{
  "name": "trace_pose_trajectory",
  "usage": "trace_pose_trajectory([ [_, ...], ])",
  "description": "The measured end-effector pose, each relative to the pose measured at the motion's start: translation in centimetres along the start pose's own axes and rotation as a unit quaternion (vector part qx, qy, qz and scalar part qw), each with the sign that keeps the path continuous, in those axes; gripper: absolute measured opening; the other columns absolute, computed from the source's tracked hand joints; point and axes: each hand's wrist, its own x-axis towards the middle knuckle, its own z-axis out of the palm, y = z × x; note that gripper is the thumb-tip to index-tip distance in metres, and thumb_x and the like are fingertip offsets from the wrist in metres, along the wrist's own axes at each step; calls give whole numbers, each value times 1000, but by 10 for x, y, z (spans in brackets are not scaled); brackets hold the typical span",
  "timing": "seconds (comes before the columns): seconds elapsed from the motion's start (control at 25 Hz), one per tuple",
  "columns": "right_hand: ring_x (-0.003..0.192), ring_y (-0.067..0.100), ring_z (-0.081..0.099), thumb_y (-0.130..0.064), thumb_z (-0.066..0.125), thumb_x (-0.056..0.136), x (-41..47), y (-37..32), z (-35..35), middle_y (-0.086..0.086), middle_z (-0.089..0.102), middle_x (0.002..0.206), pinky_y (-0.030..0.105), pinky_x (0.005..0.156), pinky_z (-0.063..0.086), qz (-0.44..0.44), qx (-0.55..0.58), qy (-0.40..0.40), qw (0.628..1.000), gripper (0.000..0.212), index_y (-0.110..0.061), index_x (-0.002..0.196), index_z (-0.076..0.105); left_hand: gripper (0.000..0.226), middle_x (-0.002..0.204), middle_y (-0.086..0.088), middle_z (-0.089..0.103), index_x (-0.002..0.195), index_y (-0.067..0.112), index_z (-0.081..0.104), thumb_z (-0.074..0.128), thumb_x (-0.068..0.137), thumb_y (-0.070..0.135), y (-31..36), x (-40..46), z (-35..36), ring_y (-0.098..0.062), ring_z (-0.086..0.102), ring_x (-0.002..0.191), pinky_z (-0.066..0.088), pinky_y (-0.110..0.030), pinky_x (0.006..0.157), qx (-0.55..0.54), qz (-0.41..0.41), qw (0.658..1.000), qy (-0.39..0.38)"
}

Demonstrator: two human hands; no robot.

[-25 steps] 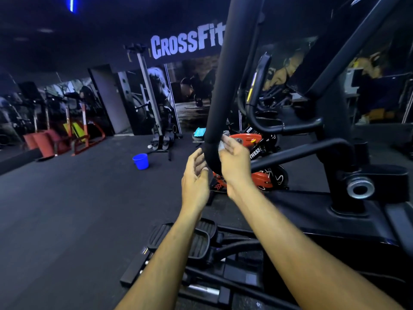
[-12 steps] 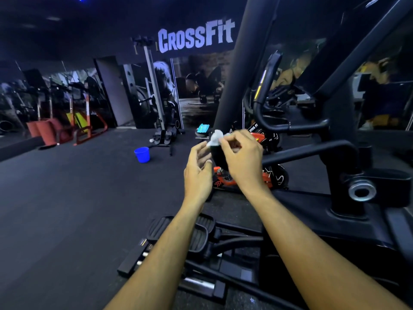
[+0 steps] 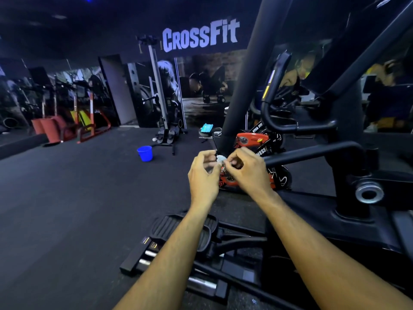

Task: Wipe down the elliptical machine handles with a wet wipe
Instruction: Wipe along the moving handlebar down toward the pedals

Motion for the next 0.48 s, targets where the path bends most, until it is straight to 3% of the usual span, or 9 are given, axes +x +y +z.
trace_pose_trajectory([
  [0.16, 72, 11, 63, -12, 80, 85, 25, -18, -10, 0, 67, 81, 27, 69, 52, -15, 43, 122, 992, 9, -10, 82, 72, 12, 89, 7, 74, 99, 21, 71, 75, 94, 10, 12, 7, 7, -5, 70, 81, 59, -24, 77, -34, 17, 999, 29],
  [0.24, 70, 9, 60, -16, 81, 84, 32, -25, -9, -1, 66, 78, 23, 68, 50, -10, 42, 146, 988, 11, -10, 80, 72, 9, 85, 7, 74, 94, 21, 71, 75, 95, 13, 20, 18, 7, -7, 70, 78, 60, -27, 75, -37, 32, 997, 57],
  [0.48, 69, 11, 62, -31, 87, 75, 25, -30, 8, -4, 65, 77, 29, 67, 53, 115, 98, 170, 974, 25, -17, 81, 68, 11, 89, 8, 74, 95, 24, 75, 73, 95, 14, 15, 18, 6, -7, 66, 74, 47, -13, 67, 37, 57, 997, 46],
])
